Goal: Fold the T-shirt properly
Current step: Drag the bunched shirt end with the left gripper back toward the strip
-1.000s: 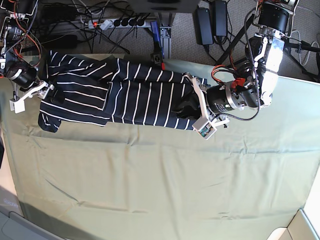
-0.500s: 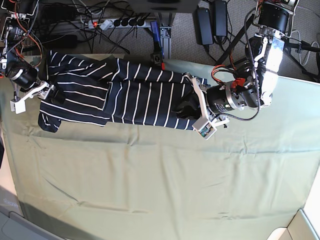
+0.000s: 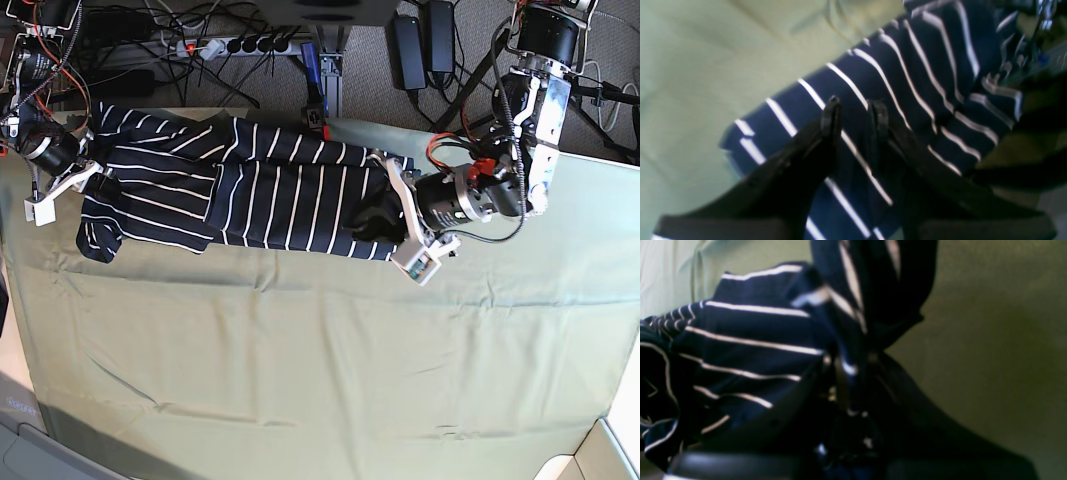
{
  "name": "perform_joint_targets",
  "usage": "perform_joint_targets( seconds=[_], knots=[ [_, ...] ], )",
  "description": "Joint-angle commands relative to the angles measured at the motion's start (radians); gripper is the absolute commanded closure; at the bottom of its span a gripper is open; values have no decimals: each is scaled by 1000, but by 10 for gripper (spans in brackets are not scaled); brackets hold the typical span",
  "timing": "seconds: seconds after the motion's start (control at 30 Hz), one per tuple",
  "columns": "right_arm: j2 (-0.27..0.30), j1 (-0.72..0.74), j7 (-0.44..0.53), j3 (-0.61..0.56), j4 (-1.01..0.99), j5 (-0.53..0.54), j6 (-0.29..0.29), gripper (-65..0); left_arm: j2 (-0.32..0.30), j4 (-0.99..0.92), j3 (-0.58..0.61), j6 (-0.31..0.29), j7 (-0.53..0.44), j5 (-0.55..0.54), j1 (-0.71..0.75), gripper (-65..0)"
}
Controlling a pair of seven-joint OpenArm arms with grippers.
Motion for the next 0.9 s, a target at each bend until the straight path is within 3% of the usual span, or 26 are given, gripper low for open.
perform_joint_targets(
  seconds=[0.0, 0.27, 0.4, 0.7, 0.87],
  knots=[
    [22, 8, 26, 6, 13, 10, 62, 0, -3, 16, -33, 15, -23, -31, -14, -164],
    [36, 8, 83, 6, 13, -98, 61, 0, -6, 16, -213, 14, 7, -81, -14, -164],
    [72, 11, 83, 6, 13, -98, 61, 0, -30, 16, -220, 14, 57, -81, -10, -164],
    [164, 42, 71, 7, 13, -117, 61, 0, -66, 16, -220, 11, 60, -91, 56, -164],
    [194, 52, 24, 7, 22, -37, 61, 0, -66, 16, -219, 11, 24, -100, 101, -164]
  ],
)
